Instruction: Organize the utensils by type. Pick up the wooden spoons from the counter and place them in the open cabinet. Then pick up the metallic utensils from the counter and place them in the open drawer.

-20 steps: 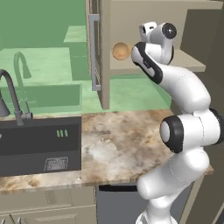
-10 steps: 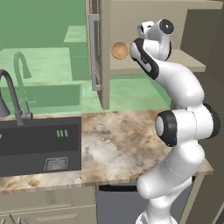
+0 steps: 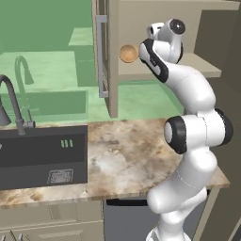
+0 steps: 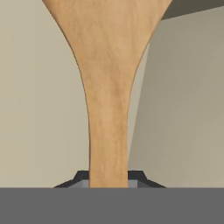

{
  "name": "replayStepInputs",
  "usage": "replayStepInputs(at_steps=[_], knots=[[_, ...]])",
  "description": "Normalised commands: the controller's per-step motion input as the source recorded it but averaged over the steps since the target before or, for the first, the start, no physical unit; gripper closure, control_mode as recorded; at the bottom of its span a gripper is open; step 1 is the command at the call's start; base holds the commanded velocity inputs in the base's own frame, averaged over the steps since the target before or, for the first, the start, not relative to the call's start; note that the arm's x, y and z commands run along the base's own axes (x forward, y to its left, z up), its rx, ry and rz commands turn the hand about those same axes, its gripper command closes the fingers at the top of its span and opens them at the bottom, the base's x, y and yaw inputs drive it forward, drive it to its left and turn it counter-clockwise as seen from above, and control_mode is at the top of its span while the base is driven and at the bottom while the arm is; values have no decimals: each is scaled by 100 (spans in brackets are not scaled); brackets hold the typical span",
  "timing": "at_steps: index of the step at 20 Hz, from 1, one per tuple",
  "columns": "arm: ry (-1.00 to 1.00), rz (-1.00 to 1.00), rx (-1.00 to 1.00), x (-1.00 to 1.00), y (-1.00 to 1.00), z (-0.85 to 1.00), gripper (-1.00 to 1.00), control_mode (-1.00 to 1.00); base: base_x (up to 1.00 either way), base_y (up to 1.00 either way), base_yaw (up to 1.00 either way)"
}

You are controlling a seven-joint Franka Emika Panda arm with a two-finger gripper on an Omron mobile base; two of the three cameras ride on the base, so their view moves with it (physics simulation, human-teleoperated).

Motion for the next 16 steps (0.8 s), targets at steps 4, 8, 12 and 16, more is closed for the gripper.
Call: replayStepInputs(at_steps=[4,8,12,16], knots=[[0,0,6,31,0,-40,100,-100,0,0,0],[0,0,8,34,0,-35,100,-100,0,0,0],[0,0,6,31,0,-39,100,-100,0,0,0],[-2,0,2,30,2,-42,100,-100,0,0,0]])
